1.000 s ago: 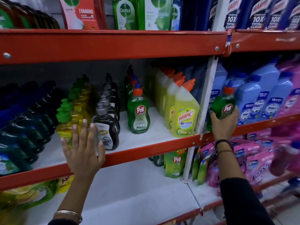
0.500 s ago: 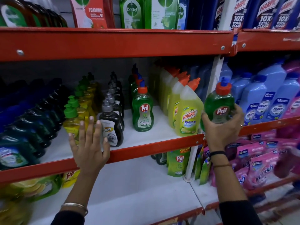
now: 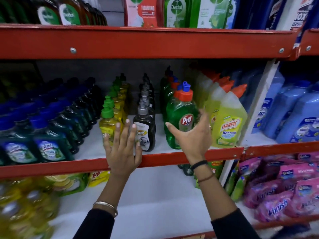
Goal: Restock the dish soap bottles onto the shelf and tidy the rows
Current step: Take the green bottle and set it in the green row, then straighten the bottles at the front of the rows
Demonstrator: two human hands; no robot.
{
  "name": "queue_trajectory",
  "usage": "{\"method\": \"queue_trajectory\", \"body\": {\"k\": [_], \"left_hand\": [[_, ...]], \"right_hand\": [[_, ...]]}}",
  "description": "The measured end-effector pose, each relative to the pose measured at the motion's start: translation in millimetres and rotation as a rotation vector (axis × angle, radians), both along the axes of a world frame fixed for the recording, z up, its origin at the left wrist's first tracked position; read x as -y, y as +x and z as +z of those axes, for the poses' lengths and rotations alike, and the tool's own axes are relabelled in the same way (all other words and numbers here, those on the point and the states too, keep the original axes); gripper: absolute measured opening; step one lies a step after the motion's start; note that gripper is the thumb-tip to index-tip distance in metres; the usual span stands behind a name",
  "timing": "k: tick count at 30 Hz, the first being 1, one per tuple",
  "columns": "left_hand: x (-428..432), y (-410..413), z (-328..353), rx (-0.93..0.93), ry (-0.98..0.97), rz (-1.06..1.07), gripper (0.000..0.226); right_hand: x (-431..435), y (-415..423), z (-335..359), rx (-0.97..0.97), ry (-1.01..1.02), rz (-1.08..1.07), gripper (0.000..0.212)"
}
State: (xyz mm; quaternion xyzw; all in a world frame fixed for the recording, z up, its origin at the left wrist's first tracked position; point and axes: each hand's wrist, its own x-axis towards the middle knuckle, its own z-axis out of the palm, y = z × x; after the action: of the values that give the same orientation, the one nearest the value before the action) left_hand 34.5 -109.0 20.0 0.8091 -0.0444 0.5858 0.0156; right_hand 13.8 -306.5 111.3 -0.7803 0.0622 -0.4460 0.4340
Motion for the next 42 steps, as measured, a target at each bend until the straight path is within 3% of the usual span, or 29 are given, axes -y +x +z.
{"method": "queue_trajectory", "body": {"k": [9, 16, 18, 21, 24, 28, 32, 42], "left_hand": [[-0.3, 1.4, -2.0, 0.038, 0.015, -0.005, 0.057], [5.7, -3.3, 2.9, -0.015, -0.041, -0.032, 0.058], [16.7, -10.0, 9.6, -0.017, -0.137, -0.154, 0.058], [49.7, -26.3, 23.9, -0.076, -0.280, -0.601, 0.053], [92.3, -40.8, 33.7, -0.317, -0.500, -0.929, 0.055], [118.3, -34.3, 44.9, -0.588, -0.777, -0.869, 0.085], [116.2, -28.7, 57.5, -0.714, -0.816, -0.886, 0.103], [109.9, -32.5, 62.6, -0.817, -0.770, -0.824, 0.090]], "right_hand": [[-9.7, 22.0, -22.3, -0.157, 0.015, -0.056, 0.097], [2.2, 17.6, -23.6, -0.217, -0.077, 0.075, 0.096], [14.2, 11.6, -23.5, -0.169, 0.136, 0.252, 0.086], [31.0, 2.9, -24.2, -0.139, 0.436, 0.478, 0.075], [39.8, 2.8, -24.3, -0.261, 0.502, 0.622, 0.106], [43.0, -1.9, -19.5, -0.327, 0.482, 0.754, 0.117], [48.2, -4.5, -21.8, -0.307, 0.461, 0.760, 0.124], [53.6, -3.8, -22.5, -0.290, 0.421, 0.755, 0.120]]}}
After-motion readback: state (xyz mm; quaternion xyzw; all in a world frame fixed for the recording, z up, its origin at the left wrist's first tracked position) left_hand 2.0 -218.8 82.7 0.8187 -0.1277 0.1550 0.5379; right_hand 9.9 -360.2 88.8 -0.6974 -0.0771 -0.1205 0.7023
